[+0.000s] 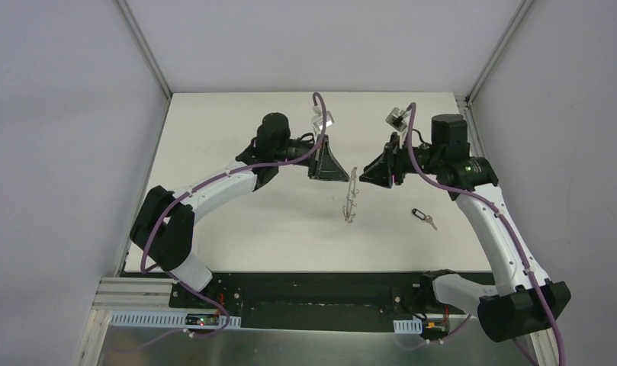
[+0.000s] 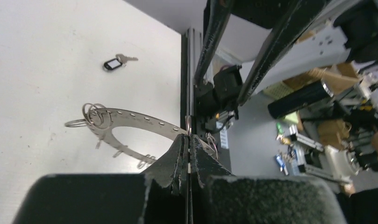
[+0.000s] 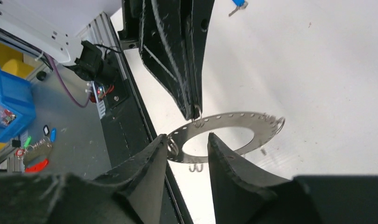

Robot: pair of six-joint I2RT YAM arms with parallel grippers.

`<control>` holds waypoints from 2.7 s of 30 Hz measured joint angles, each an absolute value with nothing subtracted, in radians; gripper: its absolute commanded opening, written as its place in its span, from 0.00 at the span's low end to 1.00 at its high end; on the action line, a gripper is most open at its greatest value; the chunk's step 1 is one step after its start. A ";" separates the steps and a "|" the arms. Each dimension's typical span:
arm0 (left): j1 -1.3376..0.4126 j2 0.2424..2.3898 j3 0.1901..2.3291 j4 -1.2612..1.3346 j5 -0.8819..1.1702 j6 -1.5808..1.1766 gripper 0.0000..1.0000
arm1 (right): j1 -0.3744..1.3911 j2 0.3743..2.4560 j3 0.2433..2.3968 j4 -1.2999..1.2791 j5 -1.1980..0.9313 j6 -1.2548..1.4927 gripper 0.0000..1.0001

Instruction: Put the keys on the keyring

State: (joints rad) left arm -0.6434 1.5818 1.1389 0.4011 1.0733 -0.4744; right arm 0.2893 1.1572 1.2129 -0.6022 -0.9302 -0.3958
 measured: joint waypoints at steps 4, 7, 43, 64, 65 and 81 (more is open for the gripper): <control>-0.627 1.582 1.113 0.588 1.056 -0.645 0.00 | 0.241 1.112 1.172 -0.519 -0.970 -0.313 0.42; -0.627 1.582 1.111 0.679 1.043 -0.719 0.00 | 0.223 1.107 1.153 -0.466 -0.988 -0.260 0.42; -0.629 1.582 1.080 0.804 1.036 -0.850 0.00 | 0.243 1.220 1.138 -0.273 -1.142 -0.058 0.00; -0.624 1.503 1.225 0.108 1.011 -0.268 0.43 | 0.449 1.200 1.300 -0.630 -0.716 -0.468 0.00; -0.619 1.497 1.235 0.063 1.007 -0.241 0.43 | 0.455 1.194 1.303 -0.638 -0.698 -0.476 0.00; -0.572 1.572 1.552 -0.590 0.731 -0.024 0.49 | 0.536 1.164 1.304 -0.667 -0.489 -0.484 0.00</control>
State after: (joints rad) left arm -0.5724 1.5723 1.5517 -0.5903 0.7307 -0.0242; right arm 0.5358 1.1637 1.3041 -0.6670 -0.4892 -0.4839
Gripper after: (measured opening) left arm 0.480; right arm 0.008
